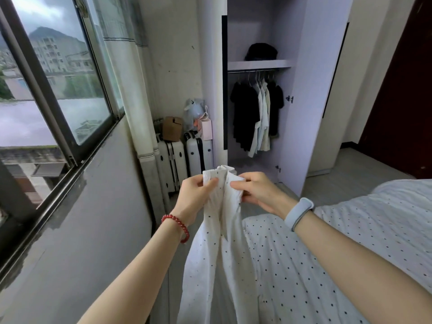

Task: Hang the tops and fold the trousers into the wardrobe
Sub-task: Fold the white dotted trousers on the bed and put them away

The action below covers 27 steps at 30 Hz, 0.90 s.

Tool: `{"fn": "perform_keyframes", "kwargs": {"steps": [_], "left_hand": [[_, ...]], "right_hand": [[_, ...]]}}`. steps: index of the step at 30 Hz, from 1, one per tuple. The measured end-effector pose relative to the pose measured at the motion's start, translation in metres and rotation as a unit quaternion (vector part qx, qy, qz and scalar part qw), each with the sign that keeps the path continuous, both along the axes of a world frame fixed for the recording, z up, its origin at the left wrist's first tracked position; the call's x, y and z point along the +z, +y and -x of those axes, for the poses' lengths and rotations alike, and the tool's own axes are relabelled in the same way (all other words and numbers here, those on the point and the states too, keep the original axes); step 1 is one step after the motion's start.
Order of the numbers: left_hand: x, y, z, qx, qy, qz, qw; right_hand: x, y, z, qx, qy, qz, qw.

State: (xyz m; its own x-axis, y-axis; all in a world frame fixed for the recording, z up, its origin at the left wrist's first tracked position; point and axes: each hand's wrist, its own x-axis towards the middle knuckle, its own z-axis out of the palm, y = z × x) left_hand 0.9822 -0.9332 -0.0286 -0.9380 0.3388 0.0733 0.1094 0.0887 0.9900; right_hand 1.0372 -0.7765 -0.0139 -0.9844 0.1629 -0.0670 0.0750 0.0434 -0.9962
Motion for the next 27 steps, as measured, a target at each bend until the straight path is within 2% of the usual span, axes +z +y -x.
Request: {"fn": "perform_keyframes", "kwargs": {"steps": [5,11,15,18,21,22,25,27], "left_hand": [[-0.005,-0.004,-0.001,-0.036,0.023,-0.005,0.999],[-0.002,-0.006,-0.006,-0.090,0.011,-0.044,0.995],[0.001,-0.008,-0.002,-0.052,0.048,-0.038,0.997],[0.000,-0.007,0.003,-0.003,0.084,-0.014,0.996],[0.001,-0.006,0.009,0.050,0.076,-0.029,0.995],[0.002,-0.007,0.011,0.059,0.069,-0.040,0.995],[0.014,-0.014,0.014,0.044,0.053,-0.090,0.994],[0.028,-0.021,0.014,0.023,0.050,-0.120,0.991]], "right_hand": [[-0.001,0.000,0.002,0.001,0.043,0.023,0.999],[0.004,-0.004,0.002,0.134,0.036,-0.029,0.990],[0.010,-0.004,0.002,0.191,0.041,-0.028,0.980],[0.011,0.004,0.005,0.166,0.021,-0.046,0.985],[0.014,0.004,0.004,0.161,0.029,-0.079,0.983],[0.017,0.002,0.003,0.124,0.056,-0.109,0.985],[0.022,0.010,0.010,-0.074,0.127,-0.196,0.970],[0.021,0.019,0.012,-0.065,0.075,-0.168,0.981]]}}
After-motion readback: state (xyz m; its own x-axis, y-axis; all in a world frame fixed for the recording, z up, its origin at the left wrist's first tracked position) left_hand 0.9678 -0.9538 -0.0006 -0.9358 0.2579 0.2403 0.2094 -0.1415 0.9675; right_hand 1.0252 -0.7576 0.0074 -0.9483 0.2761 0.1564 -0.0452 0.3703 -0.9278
